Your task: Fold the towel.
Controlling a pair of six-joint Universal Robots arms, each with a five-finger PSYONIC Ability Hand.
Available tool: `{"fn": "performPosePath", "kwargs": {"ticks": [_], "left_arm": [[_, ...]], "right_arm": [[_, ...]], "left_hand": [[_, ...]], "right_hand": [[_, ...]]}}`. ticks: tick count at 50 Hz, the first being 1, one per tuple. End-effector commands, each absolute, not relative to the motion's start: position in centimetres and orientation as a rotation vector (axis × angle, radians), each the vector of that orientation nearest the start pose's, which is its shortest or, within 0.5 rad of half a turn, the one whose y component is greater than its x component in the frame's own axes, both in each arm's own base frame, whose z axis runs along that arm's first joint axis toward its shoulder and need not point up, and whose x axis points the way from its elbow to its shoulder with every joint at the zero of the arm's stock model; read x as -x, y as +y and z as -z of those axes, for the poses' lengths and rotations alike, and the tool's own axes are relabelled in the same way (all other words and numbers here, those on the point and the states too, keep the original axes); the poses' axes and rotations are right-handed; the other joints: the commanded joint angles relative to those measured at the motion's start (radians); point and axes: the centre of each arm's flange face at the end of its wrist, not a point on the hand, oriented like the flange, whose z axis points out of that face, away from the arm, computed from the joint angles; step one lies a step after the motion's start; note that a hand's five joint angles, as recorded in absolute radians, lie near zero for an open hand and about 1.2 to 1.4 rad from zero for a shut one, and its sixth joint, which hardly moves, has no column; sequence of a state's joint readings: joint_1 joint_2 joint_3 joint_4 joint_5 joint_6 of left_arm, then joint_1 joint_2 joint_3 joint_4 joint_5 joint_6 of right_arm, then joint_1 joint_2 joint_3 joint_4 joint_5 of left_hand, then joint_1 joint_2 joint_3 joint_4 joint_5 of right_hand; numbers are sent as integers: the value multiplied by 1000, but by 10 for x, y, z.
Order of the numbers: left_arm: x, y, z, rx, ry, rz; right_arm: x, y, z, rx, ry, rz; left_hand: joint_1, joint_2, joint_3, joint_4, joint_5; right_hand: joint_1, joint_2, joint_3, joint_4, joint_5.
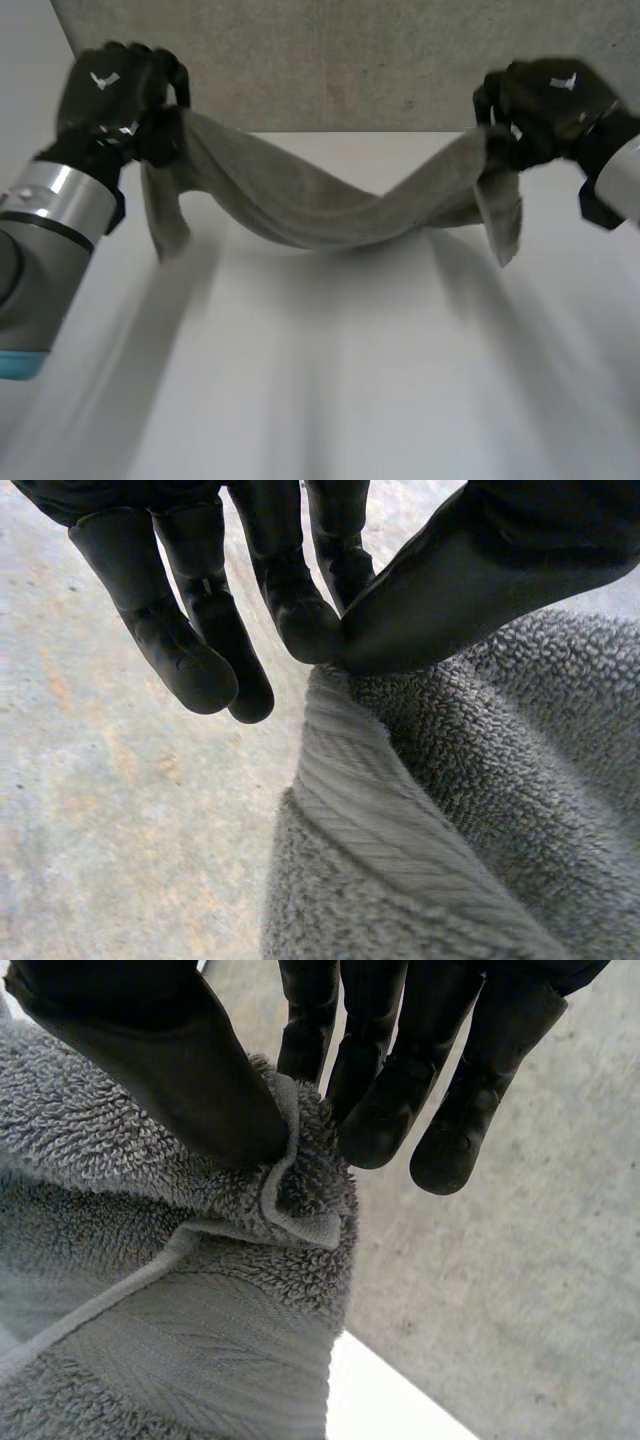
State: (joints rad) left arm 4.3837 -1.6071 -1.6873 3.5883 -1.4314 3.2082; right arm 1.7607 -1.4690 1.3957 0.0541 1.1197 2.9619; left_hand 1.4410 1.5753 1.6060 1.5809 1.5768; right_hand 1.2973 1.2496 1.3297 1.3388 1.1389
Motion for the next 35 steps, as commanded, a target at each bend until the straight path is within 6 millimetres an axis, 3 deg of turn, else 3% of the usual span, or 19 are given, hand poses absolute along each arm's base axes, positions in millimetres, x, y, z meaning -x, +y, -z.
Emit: {"fn": "performPosePath", "kwargs": {"ticks": [1, 3, 4, 6, 7, 9, 13, 15, 17, 18, 20, 23, 25, 26, 27, 28, 32, 34, 35], "left_arm": [[233, -272, -311, -522, 2144, 2670], [235, -284, -279, -534, 2313, 2506], [235, -284, -278, -534, 2314, 2505], [237, -290, -248, -557, 2465, 2334], [237, -290, -247, -557, 2466, 2333], [238, -294, -223, -598, 2576, 2158], [240, -305, -207, -655, 2610, 2044], [242, -314, -211, -666, 2576, 2055], [247, -335, -236, -650, 2469, 2172], [247, -335, -237, -650, 2468, 2173], [250, -345, -270, -614, 2354, 2334], [252, -346, -286, -592, 2282, 2441], [247, -337, -344, -489, 1970, 2772], [247, -337, -344, -488, 1969, 2773], [242, -331, -366, -443, 1843, 2889], [239, -329, -373, -429, 1786, 2938], [237, -328, -361, -437, 1862, 2893], [238, -332, -330, -451, 2042, 2760], [238, -332, -330, -451, 2043, 2759]], "right_arm": [[-233, -283, -337, 865, 1919, 1875], [-239, -290, -313, 984, 2008, 1784], [-239, -290, -313, 984, 2008, 1784], [-243, -291, -289, 1132, 2079, 1706], [-243, -291, -288, 1132, 2079, 1706], [-249, -293, -265, 1217, 2125, 1611], [-259, -301, -254, 1217, 2136, 1595], [-265, -307, -256, 1209, 2122, 1638], [-283, -317, -274, 1187, 2011, 1807], [-283, -317, -274, 1187, 2010, 1808], [-297, -331, -298, 1109, 1820, 2060], [-300, -335, -314, 1056, 1698, 2206], [-294, -324, -358, 956, 1477, 2438], [-294, -324, -358, 956, 1476, 2439], [-289, -315, -374, 935, 1421, 2489], [-285, -311, -375, 939, 1434, 2481], [-286, -308, -357, 996, 1550, 2361], [-286, -303, -332, 1091, 1706, 2183], [-286, -303, -332, 1092, 1707, 2182]], "left_hand": [[-45, -179, -210, -185, -355], [-45, -179, -210, -185, -355], [-45, -179, -210, -185, -355], [-45, -179, -210, -185, -355], [-45, -179, -210, -185, -355], [-45, -179, -210, -185, -355], [-45, -179, -210, -185, -355], [-45, -179, -210, -185, -355], [-45, -179, -210, -185, -355], [-45, -179, -210, -185, -355], [-45, -179, -210, -185, -355], [-45, -179, -210, -185, -355], [-45, -179, -210, -185, -355], [-45, -179, -210, -185, -355], [-45, -179, -210, -185, -355], [-45, -179, -210, -185, -355], [-45, -179, -210, -185, -355], [-45, -179, -210, -185, -355], [-45, -179, -210, -185, -355]], "right_hand": [[99, 147, 67, 57, 83], [99, 147, 67, 57, 83], [99, 147, 67, 57, 83], [99, 147, 67, 57, 83], [99, 147, 67, 57, 83], [99, 147, 67, 57, 83], [99, 147, 67, 57, 83], [99, 147, 67, 57, 83], [99, 147, 67, 57, 83], [99, 147, 67, 57, 83], [99, 147, 67, 57, 83], [99, 147, 67, 57, 83], [99, 147, 67, 57, 83], [99, 147, 67, 57, 83], [99, 147, 67, 57, 83], [99, 147, 67, 57, 83], [99, 147, 67, 57, 83], [99, 147, 67, 57, 83], [99, 147, 67, 57, 83]]}}
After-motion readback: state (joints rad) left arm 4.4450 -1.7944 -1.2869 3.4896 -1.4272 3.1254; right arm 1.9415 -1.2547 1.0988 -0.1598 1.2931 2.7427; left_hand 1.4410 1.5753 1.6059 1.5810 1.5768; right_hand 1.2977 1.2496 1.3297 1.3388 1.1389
